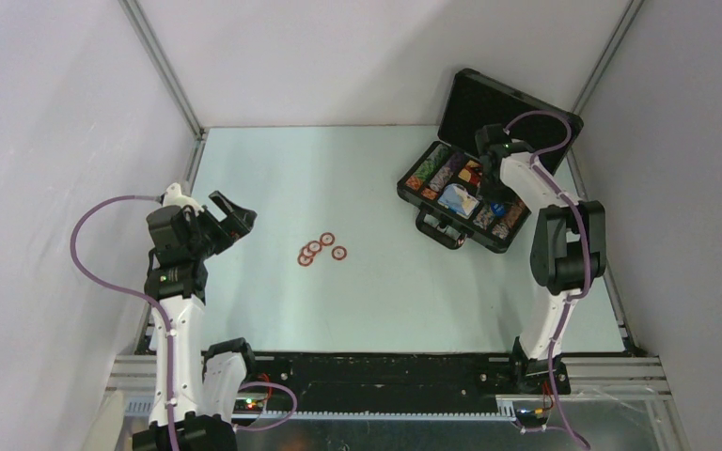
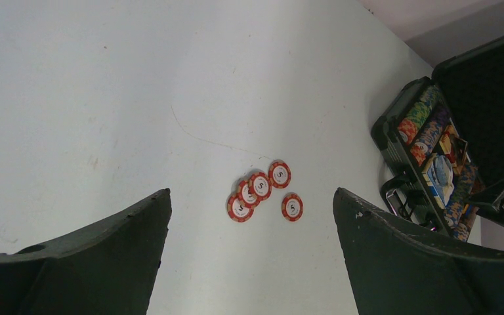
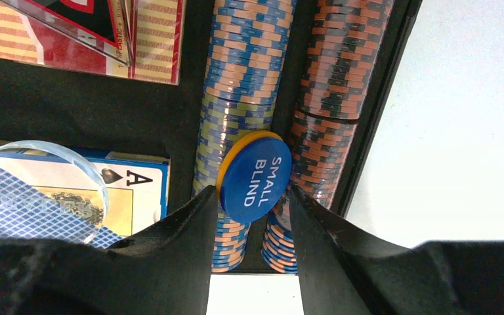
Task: Pack up texas hold em set
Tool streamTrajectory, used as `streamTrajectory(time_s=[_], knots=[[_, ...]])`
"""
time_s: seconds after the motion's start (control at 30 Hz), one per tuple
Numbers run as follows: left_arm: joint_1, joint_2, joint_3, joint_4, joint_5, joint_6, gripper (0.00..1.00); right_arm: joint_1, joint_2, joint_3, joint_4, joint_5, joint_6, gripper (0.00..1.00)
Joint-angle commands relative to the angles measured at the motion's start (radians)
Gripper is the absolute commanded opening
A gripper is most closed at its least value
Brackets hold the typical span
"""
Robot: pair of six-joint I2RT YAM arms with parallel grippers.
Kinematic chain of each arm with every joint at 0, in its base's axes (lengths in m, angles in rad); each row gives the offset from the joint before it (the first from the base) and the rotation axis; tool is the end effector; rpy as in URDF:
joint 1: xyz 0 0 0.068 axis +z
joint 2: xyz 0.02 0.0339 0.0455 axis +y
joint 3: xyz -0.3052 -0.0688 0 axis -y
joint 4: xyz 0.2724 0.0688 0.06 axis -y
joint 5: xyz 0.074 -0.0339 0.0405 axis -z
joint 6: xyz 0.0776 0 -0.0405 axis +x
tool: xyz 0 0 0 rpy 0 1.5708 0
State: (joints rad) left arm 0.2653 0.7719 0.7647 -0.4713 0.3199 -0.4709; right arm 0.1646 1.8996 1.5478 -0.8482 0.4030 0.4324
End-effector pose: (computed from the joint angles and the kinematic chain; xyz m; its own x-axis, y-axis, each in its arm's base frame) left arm 0.2044 0.0303 0.3164 -0.4053 -0.5564 -0.7254 -0.1833 0.8268 -0.5318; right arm 0.4466 0.0433 0.2293 -0.8392 0.2514 -0.4822 0.3757 0.9091 -0.1800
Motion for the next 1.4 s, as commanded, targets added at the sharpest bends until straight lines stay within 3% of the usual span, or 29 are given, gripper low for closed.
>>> streamTrajectory(time_s=[0.0, 0.8, 0.97, 1.1, 1.23, 1.37], knots=[[0.010, 0.003, -0.002, 0.044, 0.029, -0.012, 0.97, -0.003, 0.011, 0.031, -0.003, 0.040, 0.003, 0.48], [0.010, 0.000, -0.005, 0.046, 0.030, -0.014, 0.97, -0.023, -0.076, -0.021, 0.013, 0.083, -0.004, 0.17], [0.010, -0.002, -0.006, 0.046, 0.029, -0.013, 0.97, -0.023, -0.105, -0.020, 0.012, 0.085, -0.004, 0.00], [0.009, 0.000, -0.005, 0.047, 0.030, -0.015, 0.97, -0.023, -0.162, -0.020, 0.025, 0.089, 0.003, 0.00], [0.009, 0.000, -0.005, 0.047, 0.031, -0.014, 0.97, -0.046, -0.222, -0.052, 0.140, -0.011, 0.022, 0.00], [0.009, -0.001, -0.005, 0.048, 0.030, -0.013, 0.97, -0.102, -0.255, -0.106, 0.296, -0.223, 0.076, 0.00]])
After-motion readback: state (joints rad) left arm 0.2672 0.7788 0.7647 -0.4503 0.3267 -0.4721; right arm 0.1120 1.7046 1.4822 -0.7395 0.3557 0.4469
